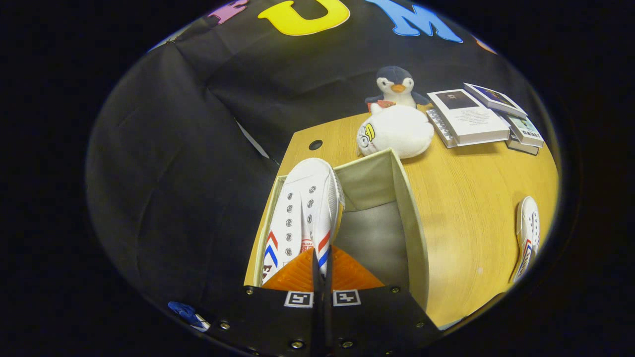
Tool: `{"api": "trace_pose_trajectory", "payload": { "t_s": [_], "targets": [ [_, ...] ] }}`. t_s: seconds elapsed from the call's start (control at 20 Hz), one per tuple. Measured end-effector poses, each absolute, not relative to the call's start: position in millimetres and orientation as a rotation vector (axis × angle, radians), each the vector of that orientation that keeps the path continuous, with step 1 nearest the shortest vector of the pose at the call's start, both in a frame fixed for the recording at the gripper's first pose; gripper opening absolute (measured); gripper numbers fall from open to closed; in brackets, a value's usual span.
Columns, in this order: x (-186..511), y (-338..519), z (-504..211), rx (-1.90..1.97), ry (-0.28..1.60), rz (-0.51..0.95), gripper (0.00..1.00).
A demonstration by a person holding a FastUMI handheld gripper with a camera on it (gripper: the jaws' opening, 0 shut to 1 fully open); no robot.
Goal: Open the storage box then place both shoes into the box .Put the left shoe in first, then the right shoe, with the right side of both shoes facing outward in a uniform manner.
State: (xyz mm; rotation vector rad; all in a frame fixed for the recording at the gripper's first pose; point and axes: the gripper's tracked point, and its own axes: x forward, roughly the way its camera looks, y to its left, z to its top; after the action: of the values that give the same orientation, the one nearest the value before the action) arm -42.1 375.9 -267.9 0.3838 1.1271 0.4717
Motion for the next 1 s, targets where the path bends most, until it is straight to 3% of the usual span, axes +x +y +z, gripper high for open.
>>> {"api": "trace_pose_trajectory", "payload": {
  "t_s": [0.55,0.65,0.8,1.0],
  "targets": [
    [-61.5,398.8,-269.5,0.388,1.112,0.516,0.04],
    [-53.0,405.4,-251.8,0.462,1.059,0.557,0.35],
    [-43.7,388.2,-230.5,0.438,0.982,0.577,0.99],
    [-38.1,347.5,-207.8,0.402,0.878,0.583,0.98]
  ]
}}
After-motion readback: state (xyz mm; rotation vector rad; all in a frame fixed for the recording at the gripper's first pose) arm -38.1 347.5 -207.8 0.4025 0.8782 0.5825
